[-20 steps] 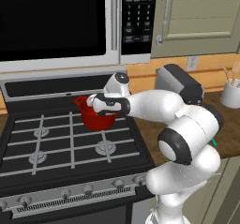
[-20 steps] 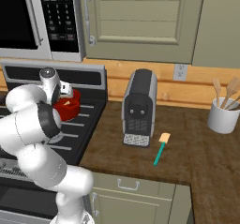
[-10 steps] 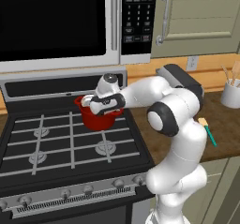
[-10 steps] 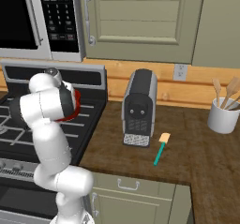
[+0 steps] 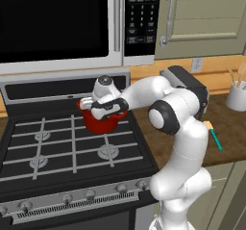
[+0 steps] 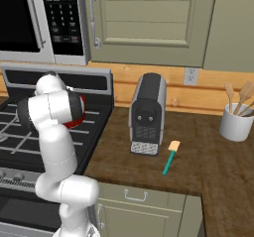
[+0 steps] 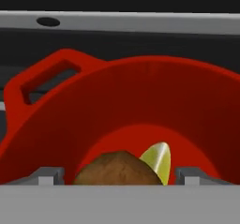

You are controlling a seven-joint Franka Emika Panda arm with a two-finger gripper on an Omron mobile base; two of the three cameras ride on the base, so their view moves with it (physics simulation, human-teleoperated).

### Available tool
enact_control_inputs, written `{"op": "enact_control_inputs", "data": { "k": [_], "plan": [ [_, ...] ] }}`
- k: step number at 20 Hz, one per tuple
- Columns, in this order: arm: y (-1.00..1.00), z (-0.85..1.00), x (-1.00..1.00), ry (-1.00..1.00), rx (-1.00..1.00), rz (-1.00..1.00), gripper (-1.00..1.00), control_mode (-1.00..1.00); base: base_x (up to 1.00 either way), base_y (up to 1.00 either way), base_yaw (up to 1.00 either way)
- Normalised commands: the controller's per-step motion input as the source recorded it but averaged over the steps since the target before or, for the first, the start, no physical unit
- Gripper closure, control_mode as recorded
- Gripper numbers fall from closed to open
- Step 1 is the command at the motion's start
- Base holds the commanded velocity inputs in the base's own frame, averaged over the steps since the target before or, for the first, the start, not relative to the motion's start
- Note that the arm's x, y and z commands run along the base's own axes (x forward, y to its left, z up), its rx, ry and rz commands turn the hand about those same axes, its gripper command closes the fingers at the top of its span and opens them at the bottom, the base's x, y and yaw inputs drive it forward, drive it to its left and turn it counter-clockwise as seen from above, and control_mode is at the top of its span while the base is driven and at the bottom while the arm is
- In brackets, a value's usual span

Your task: Put the mushroom and lemon wedge in the pot. Retrieve the spatula and lightly stir the vegetables in the pot.

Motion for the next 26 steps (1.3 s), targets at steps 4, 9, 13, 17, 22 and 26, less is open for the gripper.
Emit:
{"op": "enact_control_inputs", "data": {
  "k": [4, 9, 13, 17, 22, 26],
  "plan": [
    [-0.11, 0.12, 0.0, -0.02, 0.0, 0.0, -1.0, -1.0, 0.0, 0.0, 0.0],
    [-0.22, 0.57, -0.28, -0.12, 0.0, 0.0, -1.0, -1.0, 0.0, 0.0, 0.0],
    [-0.34, 0.67, -0.83, -0.15, 0.0, 0.0, -1.0, -1.0, 0.0, 0.0, 0.0],
    [-0.6, 0.49, -0.99, -0.02, 0.02, 0.0, -1.0, -1.0, 0.0, 0.0, 0.0],
    [-0.68, 0.68, -1.0, 0.08, 0.17, -0.13, -1.0, -1.0, 0.0, 0.0, 0.0],
    [-0.64, 0.73, -0.93, 0.29, 0.32, -0.41, -1.0, -1.0, 0.0, 0.0, 0.0]
  ]
}}
